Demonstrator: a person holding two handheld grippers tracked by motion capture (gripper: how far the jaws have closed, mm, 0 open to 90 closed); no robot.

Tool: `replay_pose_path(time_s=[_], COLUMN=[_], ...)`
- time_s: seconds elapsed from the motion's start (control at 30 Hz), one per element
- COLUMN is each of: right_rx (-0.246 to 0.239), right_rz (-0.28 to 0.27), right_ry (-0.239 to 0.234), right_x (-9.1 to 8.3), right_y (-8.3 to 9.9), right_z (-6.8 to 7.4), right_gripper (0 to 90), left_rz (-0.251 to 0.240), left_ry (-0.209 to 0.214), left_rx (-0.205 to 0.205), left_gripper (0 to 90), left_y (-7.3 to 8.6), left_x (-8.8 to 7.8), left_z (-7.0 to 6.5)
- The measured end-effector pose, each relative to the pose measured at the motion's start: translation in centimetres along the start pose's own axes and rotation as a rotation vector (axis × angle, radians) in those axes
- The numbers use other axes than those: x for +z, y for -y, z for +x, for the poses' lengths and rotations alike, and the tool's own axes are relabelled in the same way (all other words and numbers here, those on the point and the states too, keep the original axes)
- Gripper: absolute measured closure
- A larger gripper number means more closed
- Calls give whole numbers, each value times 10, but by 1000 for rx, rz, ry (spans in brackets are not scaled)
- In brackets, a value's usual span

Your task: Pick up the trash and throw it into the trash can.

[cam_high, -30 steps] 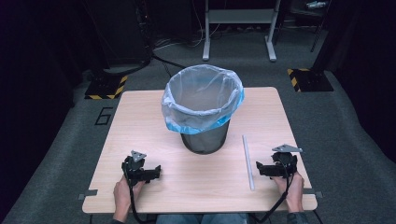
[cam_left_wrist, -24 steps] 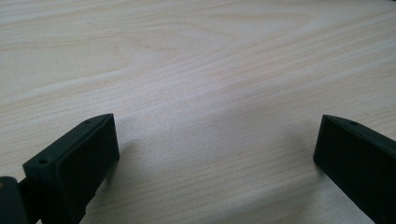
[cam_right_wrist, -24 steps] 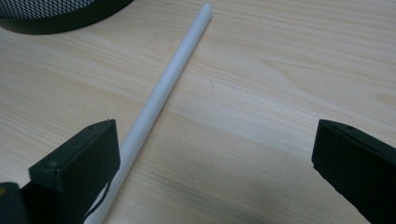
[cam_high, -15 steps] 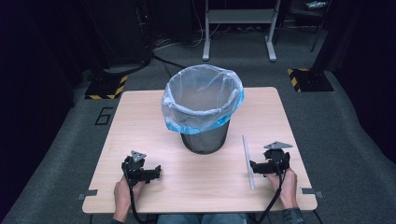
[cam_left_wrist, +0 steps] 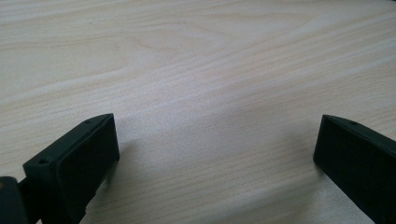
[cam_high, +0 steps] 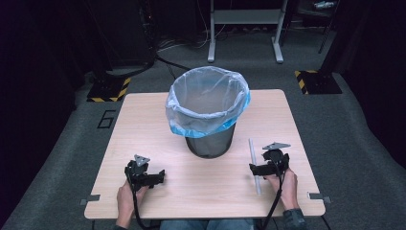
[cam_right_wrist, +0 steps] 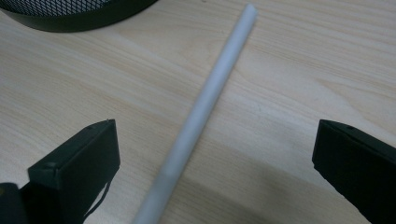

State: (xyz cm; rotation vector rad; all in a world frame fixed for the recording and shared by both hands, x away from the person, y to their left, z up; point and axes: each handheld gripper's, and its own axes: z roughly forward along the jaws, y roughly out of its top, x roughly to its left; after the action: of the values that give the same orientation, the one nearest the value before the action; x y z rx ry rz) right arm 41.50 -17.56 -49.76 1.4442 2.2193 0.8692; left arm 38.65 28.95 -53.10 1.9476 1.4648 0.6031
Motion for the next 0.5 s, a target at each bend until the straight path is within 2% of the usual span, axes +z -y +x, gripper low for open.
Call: replay_pose_path(time_s=[0.37,0.5], right_rx=[-10,-2], right_rz=[68,81], right_ry=[33,46], right_x=[21,27], right_y=[-10,-12], right_z=[6,8], right_gripper=[3,41], left_rz=[0,0], left_ry=[0,0], left_rx=[0,0], left_gripper=[0,0], left_y=[0,0], left_x=[0,0], left_z=[0,0])
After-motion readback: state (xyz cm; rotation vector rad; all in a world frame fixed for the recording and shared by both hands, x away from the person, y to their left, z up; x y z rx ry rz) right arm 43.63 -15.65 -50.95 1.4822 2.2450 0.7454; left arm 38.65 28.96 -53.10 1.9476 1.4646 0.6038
